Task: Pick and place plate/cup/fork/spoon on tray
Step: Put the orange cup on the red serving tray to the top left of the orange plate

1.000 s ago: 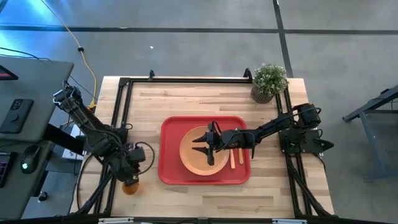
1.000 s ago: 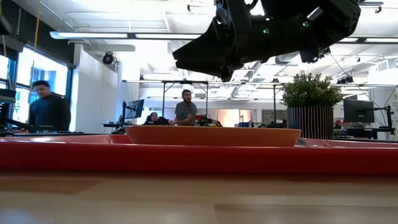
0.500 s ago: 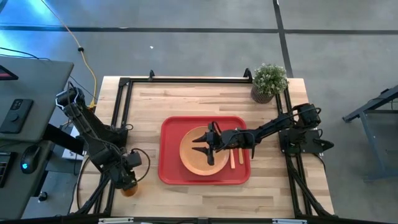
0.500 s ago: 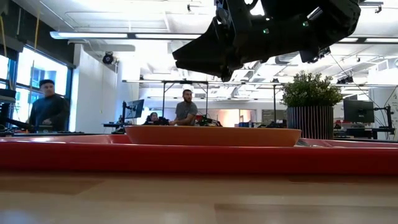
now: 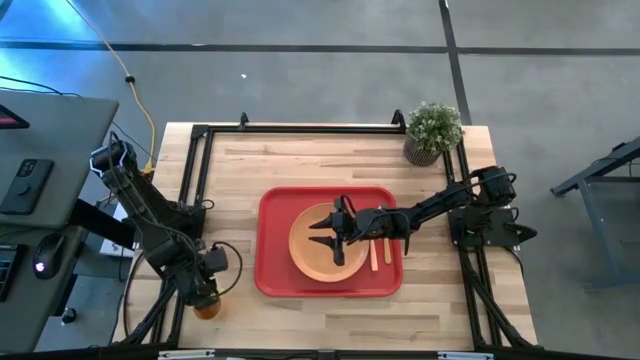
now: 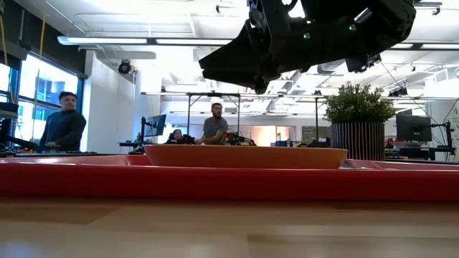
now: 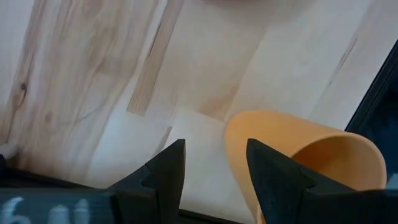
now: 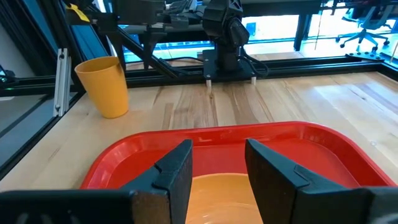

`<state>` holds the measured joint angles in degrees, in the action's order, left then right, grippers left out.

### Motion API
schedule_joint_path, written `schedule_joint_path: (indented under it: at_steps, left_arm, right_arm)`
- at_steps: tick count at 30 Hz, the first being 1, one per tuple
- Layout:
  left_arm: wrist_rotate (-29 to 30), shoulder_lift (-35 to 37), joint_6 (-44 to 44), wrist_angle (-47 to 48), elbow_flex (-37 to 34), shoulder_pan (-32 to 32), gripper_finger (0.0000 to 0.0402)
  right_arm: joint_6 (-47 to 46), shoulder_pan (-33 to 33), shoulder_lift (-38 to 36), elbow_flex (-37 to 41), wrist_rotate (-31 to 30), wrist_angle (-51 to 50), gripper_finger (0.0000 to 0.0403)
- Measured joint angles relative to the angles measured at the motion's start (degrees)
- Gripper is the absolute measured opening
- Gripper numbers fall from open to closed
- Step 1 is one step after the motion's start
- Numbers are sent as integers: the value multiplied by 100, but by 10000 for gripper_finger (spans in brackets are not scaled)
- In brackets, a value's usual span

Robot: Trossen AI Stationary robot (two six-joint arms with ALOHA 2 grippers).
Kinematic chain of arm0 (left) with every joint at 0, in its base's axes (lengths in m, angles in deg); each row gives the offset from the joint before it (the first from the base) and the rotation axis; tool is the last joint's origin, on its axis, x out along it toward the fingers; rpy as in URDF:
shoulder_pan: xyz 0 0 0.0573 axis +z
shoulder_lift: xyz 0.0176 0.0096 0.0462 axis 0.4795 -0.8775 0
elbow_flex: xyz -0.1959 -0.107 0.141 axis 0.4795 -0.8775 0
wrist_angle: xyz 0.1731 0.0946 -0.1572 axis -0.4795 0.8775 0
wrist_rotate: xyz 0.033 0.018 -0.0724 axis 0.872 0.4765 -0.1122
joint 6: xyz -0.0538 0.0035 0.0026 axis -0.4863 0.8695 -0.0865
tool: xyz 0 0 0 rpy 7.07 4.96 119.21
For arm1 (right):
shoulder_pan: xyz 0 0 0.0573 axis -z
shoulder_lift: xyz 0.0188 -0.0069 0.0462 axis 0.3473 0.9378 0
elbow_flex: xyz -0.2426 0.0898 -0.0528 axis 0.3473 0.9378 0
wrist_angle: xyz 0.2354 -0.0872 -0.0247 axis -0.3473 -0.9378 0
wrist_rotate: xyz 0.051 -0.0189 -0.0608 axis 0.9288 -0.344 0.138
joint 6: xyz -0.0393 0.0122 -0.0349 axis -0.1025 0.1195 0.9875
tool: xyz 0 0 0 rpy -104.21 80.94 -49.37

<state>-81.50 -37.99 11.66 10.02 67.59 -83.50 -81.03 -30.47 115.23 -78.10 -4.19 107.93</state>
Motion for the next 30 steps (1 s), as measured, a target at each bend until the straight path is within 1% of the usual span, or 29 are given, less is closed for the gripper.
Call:
schedule_joint_path:
  at_steps: [7, 14, 20, 28, 30]
  left_arm:
    - [67, 23, 152, 268, 376, 53, 161]
    - [106, -1, 538, 248, 401, -240, 161]
    - [432, -1, 615, 110, 401, -466, 161]
    - [886, -5, 944, -202, 371, -680, 161]
    - [909, -24, 943, -190, 313, -684, 161]
  right_arm:
    - [-44, 4, 0, 0, -47, 0, 138]
    - [-93, 4, 0, 0, -48, 4, 138]
    - [-106, 16, 0, 0, -48, 14, 138]
    - [-150, 39, 0, 0, -48, 17, 138]
    - [-150, 39, 0, 0, -50, 17, 138]
